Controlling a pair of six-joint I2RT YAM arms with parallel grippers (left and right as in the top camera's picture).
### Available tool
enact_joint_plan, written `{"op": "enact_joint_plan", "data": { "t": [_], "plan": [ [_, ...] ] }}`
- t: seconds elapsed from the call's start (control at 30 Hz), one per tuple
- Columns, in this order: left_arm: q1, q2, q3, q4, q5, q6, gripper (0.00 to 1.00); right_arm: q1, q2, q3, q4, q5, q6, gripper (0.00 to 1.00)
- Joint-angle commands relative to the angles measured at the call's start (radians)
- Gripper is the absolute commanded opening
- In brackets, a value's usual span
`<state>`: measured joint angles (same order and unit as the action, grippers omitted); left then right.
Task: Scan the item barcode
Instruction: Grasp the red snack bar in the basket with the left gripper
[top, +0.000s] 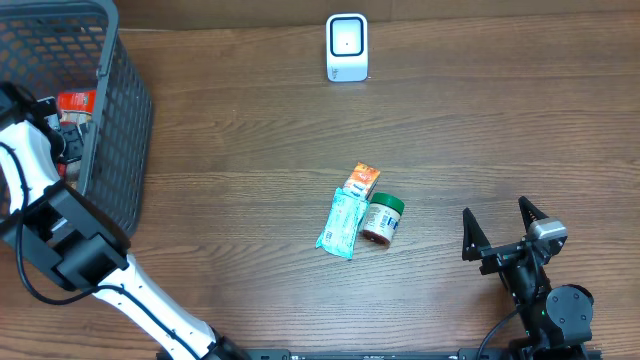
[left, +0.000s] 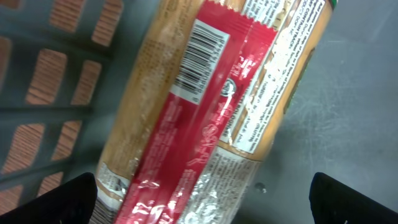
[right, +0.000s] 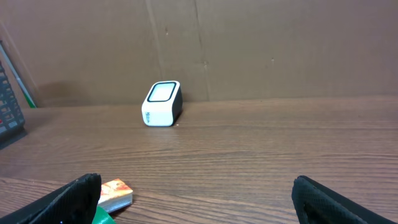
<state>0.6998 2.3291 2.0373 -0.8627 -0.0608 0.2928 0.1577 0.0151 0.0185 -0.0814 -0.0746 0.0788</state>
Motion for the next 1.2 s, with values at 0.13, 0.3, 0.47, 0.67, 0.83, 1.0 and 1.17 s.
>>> {"op": "enact_joint_plan", "data": {
  "t": [0.13,0.3,0.47,0.67,0.83,1.0,1.17],
  "plan": [
    [0.048,0.050,0.005,0.030,0.101,0.044,1.00,-0.003,-0.006,-0.010,0.004,-0.002,0.002,1.00],
    [0.064,0.102,0.005,-0.001,0.209,0.043,1.00,-0.003,-0.006,-0.010,0.004,-0.002,0.002,1.00],
    [0.063,0.116,0.005,-0.026,0.233,0.040,0.90,-0.003,-0.006,-0.010,0.004,-0.002,0.002,1.00],
    [0.056,0.115,0.006,-0.038,0.283,0.040,0.53,-0.003,-0.006,-0.011,0.004,-0.002,0.002,1.00],
    [0.053,0.113,0.008,-0.041,0.291,0.039,0.30,-0.003,-0.006,-0.010,0.004,-0.002,0.002,1.00],
    [0.053,0.071,0.067,-0.045,0.311,-0.066,0.17,-0.003,-0.006,-0.010,0.004,-0.002,0.002,1.00],
    [0.051,-0.020,0.158,-0.078,0.381,-0.134,0.05,-0.003,-0.006,-0.010,0.004,-0.002,0.002,1.00]
  ]
}}
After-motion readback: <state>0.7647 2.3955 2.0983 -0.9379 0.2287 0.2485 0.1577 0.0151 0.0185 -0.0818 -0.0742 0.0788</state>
